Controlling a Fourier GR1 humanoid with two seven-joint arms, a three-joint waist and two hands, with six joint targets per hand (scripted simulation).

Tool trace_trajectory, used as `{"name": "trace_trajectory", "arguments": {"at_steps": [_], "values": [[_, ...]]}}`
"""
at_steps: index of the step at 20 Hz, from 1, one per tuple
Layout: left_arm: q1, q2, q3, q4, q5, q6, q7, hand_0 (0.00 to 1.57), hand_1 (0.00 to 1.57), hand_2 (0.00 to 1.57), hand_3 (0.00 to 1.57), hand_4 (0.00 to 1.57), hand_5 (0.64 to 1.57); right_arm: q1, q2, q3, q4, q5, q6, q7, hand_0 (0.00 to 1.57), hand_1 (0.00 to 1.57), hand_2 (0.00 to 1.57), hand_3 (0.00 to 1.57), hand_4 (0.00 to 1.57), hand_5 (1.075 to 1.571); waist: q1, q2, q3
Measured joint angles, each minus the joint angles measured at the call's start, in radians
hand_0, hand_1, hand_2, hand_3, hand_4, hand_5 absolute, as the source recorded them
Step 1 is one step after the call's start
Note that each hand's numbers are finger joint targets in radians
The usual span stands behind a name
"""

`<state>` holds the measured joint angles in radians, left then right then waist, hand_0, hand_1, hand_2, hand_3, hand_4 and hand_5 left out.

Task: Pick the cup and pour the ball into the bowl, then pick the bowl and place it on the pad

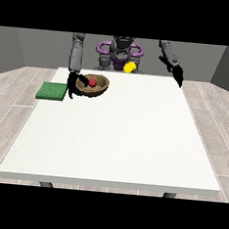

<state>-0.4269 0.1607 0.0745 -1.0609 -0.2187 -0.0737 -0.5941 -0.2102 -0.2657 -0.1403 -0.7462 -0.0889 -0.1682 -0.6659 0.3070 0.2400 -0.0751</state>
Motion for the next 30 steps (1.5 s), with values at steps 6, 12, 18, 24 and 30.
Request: {"name": "trace_trajectory", "arguments": {"at_steps": [6,12,18,24,30], "values": [[-0.041,-0.009,-0.022,-0.014,-0.008,-0.013,0.014,0.0,0.0,0.0,0.0,0.0,0.707,0.06,-0.114,0.018,-0.081,0.082,-0.139,0.104,1.57,1.57,1.57,1.57,1.18,1.571,0.077,0.032,0.0097],[-0.053,-0.016,-0.031,0.01,-0.007,-0.029,0.04,0.0,0.0,0.0,0.0,0.0,0.709,0.073,-0.201,0.048,-0.138,0.13,-0.165,0.366,1.57,1.57,1.57,1.57,1.22,1.57,0.111,-0.002,0.033],[-0.006,-0.029,-0.007,0.073,0.005,-0.013,0.059,0.0,0.0,0.0,0.0,0.0,0.729,0.097,-0.407,0.109,-0.202,0.199,-0.032,0.635,1.57,1.57,1.57,1.57,1.53,1.567,0.045,-0.107,0.0603],[0.055,-0.017,0.043,0.132,0.021,0.023,0.04,0.0,0.0,0.0,0.0,0.0,0.721,0.08,-0.645,0.143,-0.307,0.26,0.157,0.752,1.57,1.57,1.57,1.54,1.57,1.503,-0.072,-0.184,0.0685],[0.073,0.05,0.118,0.167,0.059,0.025,-0.057,0.0,0.0,0.0,0.0,0.0,0.676,-0.036,-0.667,0.134,-0.336,0.316,0.226,0.804,1.57,1.57,1.57,1.54,1.57,1.503,-0.134,-0.126,0.073]]}}
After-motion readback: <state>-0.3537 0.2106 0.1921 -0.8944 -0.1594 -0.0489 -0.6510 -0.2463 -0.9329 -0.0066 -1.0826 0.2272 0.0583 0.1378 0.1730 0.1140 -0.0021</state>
